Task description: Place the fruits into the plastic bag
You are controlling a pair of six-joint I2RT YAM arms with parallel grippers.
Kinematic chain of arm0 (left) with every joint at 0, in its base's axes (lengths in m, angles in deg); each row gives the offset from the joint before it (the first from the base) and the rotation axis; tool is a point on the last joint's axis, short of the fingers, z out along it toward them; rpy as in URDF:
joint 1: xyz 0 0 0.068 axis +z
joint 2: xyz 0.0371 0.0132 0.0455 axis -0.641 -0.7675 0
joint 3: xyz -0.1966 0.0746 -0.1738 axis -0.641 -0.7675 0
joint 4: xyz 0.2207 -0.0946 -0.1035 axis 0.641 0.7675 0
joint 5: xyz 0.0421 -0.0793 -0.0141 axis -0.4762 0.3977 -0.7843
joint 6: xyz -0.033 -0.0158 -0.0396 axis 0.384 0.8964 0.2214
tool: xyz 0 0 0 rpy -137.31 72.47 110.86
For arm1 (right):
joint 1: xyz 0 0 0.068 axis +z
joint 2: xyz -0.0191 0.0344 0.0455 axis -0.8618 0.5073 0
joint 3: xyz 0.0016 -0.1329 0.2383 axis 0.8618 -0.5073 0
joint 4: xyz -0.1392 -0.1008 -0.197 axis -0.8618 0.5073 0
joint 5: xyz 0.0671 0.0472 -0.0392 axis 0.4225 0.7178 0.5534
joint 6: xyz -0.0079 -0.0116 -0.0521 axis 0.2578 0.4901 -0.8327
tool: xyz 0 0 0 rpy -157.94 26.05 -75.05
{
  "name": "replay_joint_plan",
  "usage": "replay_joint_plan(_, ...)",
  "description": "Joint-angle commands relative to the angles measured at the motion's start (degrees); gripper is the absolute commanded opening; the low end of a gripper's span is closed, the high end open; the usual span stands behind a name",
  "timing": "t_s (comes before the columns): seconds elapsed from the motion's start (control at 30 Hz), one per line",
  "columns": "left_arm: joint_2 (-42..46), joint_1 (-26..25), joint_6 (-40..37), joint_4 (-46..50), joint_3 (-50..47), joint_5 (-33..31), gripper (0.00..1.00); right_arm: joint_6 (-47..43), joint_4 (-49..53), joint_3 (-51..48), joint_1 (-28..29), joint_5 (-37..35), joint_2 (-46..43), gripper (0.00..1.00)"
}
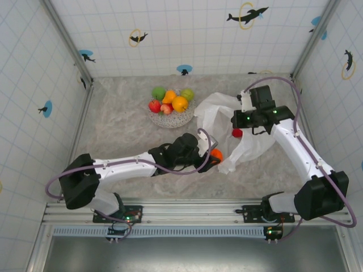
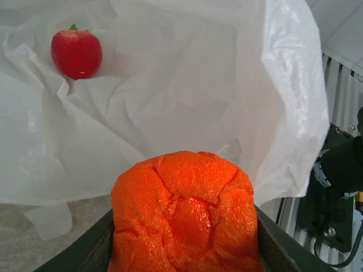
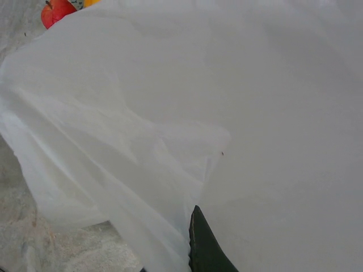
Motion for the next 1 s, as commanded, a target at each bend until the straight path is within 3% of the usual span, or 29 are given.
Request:
replay_joint_plan(0.0,-1.72,-0.22,-3.02,-0.47,2.66,-1.80,0.45,-0.59,2.59,2.09,0.02,1.21,-0.02,0.00)
replay_joint_plan(0.17,-2.82,1.09,-3.20,-1.04,4.07,-6.56,0.45,-4.76,6.39,2.49,-0.10,-0.49,-1.40,0.00)
replay_joint_plan(0.5,-6.95,4.54,-3.19,-6.32,7.72,-1.37,0.46,-6.74,4.89,-1.83,-0.11,5.55,-4.70,0.00)
replay_joint_plan(0.7,-13.43,4.53,-5.19,-7.73,12.82,-4.07,0.47,-0.01,0.88,-1.93,-1.04,18.02,-5.28,0.00)
replay_joint_plan(0.8,-15.73,5.67,-4.52,-10.96,13.78,-7.39,0.47,2.79,0.41,-1.82,-2.50,22.30,-5.98,0.00)
replay_joint_plan(0.97,-19.39,7.85,-3.10,-17.03,13.85,-7.53,0.49,9.41,-4.96,-5.10,-5.42,30.21,-7.73,0.00)
